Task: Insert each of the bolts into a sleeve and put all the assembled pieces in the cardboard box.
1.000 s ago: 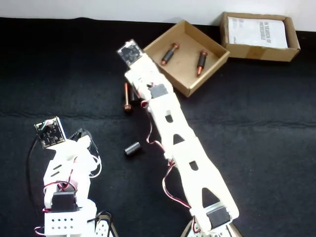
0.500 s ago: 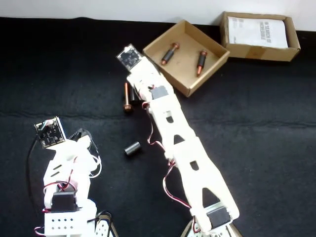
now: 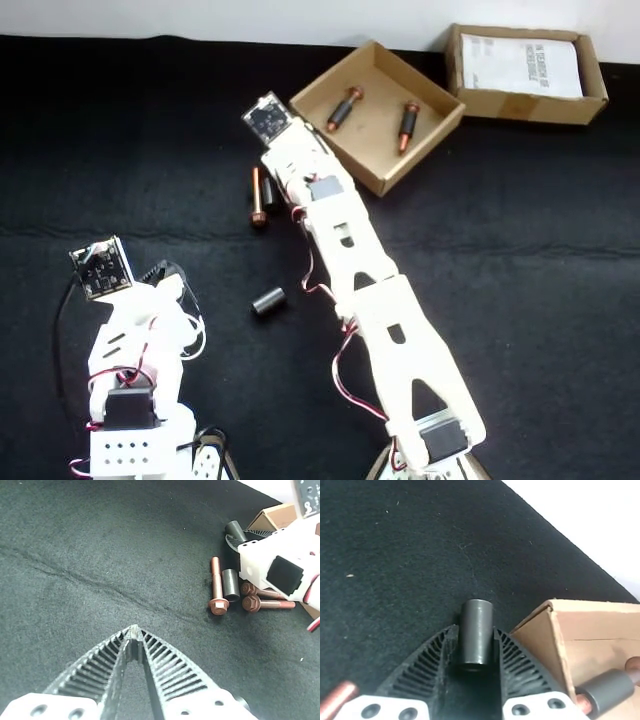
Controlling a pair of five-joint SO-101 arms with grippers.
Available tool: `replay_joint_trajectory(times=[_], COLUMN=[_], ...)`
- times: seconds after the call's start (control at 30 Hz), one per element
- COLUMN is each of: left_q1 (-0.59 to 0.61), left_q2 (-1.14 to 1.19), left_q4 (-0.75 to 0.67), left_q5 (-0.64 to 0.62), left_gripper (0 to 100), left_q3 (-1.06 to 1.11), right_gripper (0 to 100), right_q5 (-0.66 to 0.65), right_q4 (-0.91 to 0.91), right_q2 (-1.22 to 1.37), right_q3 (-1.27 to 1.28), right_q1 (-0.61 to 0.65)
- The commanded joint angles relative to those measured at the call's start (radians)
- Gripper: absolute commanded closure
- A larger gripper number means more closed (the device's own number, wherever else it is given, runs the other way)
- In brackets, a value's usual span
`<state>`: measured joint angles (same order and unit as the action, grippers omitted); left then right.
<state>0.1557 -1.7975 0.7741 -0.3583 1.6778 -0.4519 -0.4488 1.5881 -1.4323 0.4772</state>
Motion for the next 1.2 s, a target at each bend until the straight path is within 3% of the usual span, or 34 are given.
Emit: replay_joint_trajectory(times=[0.0, 0.4, 0.63, 0.83, 1.17], left_q1=[0.008, 0.002, 0.001, 0.001, 0.001], left_q2=[-0.012, -0.01, -0.01, -0.01, -0.008], left_q4=[0.002, -0.003, -0.003, -0.003, 0.002], left_q5=[-0.003, -0.003, -0.003, -0.003, -0.003], left_gripper=[99, 99, 99, 99, 99], left_q3=[0.016, 0.016, 0.016, 0.016, 0.016], right_gripper=[99.1, 99.1, 99.1, 99.1, 99.1], right_q5=[-0.012, -0.006, -0.003, 0.104, 0.169], right_q4=[-0.036, -0.407, -0.665, -0.912, -1.239], right_q2=[-0.042, -0.079, -0.294, -0.509, -0.769], right_q3=[0.005, -0.348, -0.349, -0.349, -0.349], right_q1=[-0.025, -0.025, -0.031, -0.031, -0.07])
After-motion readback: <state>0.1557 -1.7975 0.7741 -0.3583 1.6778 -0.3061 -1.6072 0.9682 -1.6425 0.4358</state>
